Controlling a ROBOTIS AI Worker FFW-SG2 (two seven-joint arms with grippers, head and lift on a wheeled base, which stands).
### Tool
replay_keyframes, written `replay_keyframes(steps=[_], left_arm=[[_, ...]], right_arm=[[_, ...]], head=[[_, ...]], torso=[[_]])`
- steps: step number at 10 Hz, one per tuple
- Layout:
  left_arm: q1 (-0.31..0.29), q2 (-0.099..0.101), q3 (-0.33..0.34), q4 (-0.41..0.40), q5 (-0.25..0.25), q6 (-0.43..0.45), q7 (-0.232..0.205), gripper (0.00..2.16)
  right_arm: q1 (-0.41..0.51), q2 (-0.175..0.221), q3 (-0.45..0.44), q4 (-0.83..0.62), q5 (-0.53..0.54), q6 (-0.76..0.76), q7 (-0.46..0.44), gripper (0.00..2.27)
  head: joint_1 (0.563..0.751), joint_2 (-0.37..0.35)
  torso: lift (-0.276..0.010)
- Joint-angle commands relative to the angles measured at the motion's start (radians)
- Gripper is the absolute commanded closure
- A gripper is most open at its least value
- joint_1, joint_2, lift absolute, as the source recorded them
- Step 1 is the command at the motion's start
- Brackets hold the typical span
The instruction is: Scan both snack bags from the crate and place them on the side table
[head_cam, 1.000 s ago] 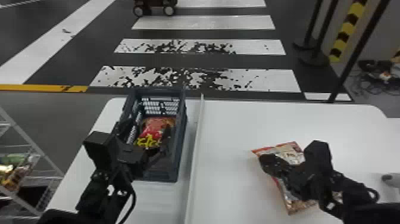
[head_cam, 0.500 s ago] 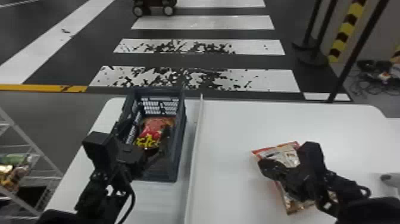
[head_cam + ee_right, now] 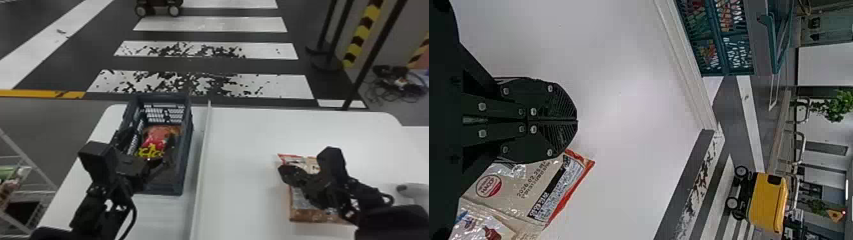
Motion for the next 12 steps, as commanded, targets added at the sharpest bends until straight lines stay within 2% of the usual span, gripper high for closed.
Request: replay_keyframes(steps=[1, 5, 12], left_arm=[[0.0, 0.0, 0.0, 0.0, 0.001, 0.0, 0.0, 0.04], [-0.002, 0.0, 0.0, 0.006, 0.001, 0.0, 0.0, 0.04], [-0.002, 0.002, -0.003, 0.003, 0.001, 0.0, 0.0, 0.04]], right_arm=[[0.003, 0.001, -0.012, 0.004, -0.004, 0.006, 0.007, 2.24], [0.029, 0.001, 0.009, -0.01, -0.002, 0.018, 0.021, 2.24], [0.024, 0.001, -0.035, -0.009, 0.026, 0.015, 0.029, 2.24]], head=[[0.695, 0.033], [0.695, 0.033], [0.695, 0.019]], torso=[[-0.098], [-0.098], [-0.098]])
